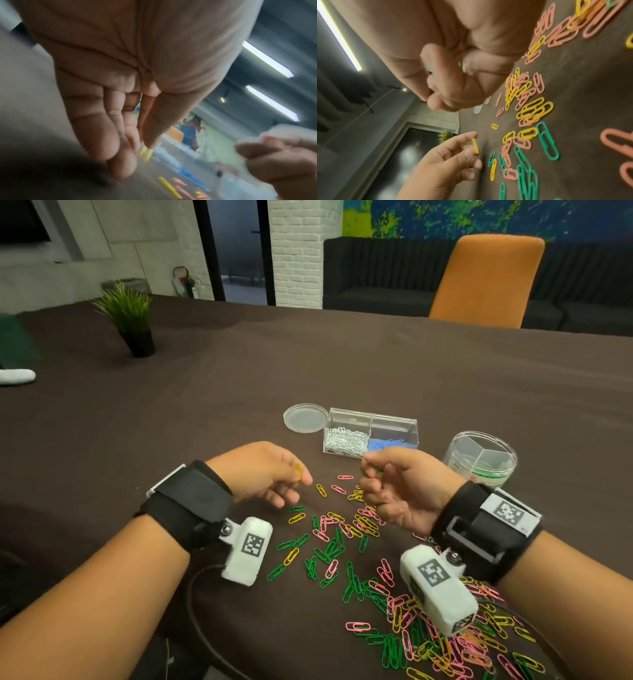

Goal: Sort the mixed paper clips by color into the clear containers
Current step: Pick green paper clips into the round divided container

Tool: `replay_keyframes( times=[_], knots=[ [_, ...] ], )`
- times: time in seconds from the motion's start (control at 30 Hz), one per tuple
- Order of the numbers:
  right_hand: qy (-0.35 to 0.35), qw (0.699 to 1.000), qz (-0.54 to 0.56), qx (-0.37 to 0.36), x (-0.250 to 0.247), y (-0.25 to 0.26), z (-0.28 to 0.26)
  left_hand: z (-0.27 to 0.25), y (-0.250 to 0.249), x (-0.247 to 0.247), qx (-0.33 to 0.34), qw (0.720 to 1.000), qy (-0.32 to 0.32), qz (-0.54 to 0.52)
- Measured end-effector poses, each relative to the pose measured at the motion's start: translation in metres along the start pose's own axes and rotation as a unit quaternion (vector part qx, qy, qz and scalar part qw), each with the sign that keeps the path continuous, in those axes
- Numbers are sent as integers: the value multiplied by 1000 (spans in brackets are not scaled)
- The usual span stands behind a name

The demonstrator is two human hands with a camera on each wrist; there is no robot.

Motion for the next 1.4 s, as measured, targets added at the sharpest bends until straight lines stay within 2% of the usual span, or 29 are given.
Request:
replay_keyframes(
  times=[0.07, 0.13, 0.2, 0.23, 0.27, 0.3, 0.37, 0.4, 0.43, 0.47, 0.53, 0.63, 0.67, 0.7, 0.77, 0.83, 0.87, 0.9, 0.97, 1.03, 1.1, 1.17, 1.23, 1.3, 1.4],
  knots=[
    [-54, 998, -34, -5, -9, 1, 1, 4, 4, -10, -1, 985, -16, 173],
    [-96, 992, -77, -19, -13, 3, 1, 5, 1, -16, 2, 943, -21, 332],
    [-139, 976, -163, -30, -14, 6, -1, 3, -7, -13, 13, 925, -12, 379],
    [-163, 954, -250, -37, -11, 8, -3, 2, -9, -9, 16, 921, -1, 390],
    [-193, 907, -372, -49, -6, 11, -6, 1, -11, -4, 17, 915, 15, 402],
    [-219, 831, -507, -64, 0, 13, -9, 1, -12, 2, 15, 910, 31, 414],
    [-215, 661, -715, -78, 15, 7, -11, 2, -11, 11, 15, 898, 49, 437],
    [-209, 605, -766, -63, 17, 1, -10, 4, -11, 13, 13, 894, 51, 446],
    [-201, 579, -789, -49, 17, -4, -8, 6, -12, 14, 11, 890, 51, 453],
    [-191, 569, -799, -32, 16, -9, -6, 7, -13, 15, 11, 887, 52, 458],
    [-171, 566, -806, -12, 14, -17, -5, 8, -16, 18, 12, 882, 63, 468],
    [-158, 575, -802, -30, 14, -20, -8, 5, -19, 23, 25, 875, 84, 476],
    [-162, 598, -784, -35, 12, -18, -11, 4, -20, 22, 35, 874, 81, 478],
    [-166, 635, -753, -43, 12, -16, -14, 2, -20, 20, 44, 878, 72, 472],
    [-157, 728, -665, -51, 12, -13, -16, -2, -19, 11, 55, 911, 36, 407],
    [-123, 810, -572, -30, 12, -15, -13, -8, -10, 7, 45, 966, 30, 254],
    [-109, 836, -538, -15, 11, -17, -11, -13, -5, 7, 33, 985, 41, 164],
    [-104, 845, -524, -6, 11, -18, -9, -18, 0, 8, 19, 994, 56, 89],
    [-114, 823, -556, -4, 13, -18, -5, -27, 7, 9, 5, 996, 84, 33],
    [-140, 778, -612, -17, 19, -15, -2, -34, 11, 8, 2, 994, 90, 62],
    [-153, 714, -682, -46, 31, -14, 0, -38, 13, 4, 9, 987, 75, 139],
    [-154, 634, -756, -60, 43, -19, 3, -40, 11, 3, 30, 965, 65, 254],
    [-154, 583, -795, -67, 50, -23, 8, -42, 10, 4, 41, 937, 63, 343],
    [-159, 569, -804, -62, 50, -24, 13, -42, 12, 6, 30, 917, 57, 395],
    [-144, 597, -789, -34, 44, -29, 17, -41, 15, 7, 21, 907, 41, 418]
  ],
)
Point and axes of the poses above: each hand's wrist, its own z-axis towards the middle knuckle, its own x-axis out of the palm, y = z × x, the point moved 7 cm from there along z, towards the middle knuckle, and after that the axes turned 13 degrees about x, right-handed, at the moved point
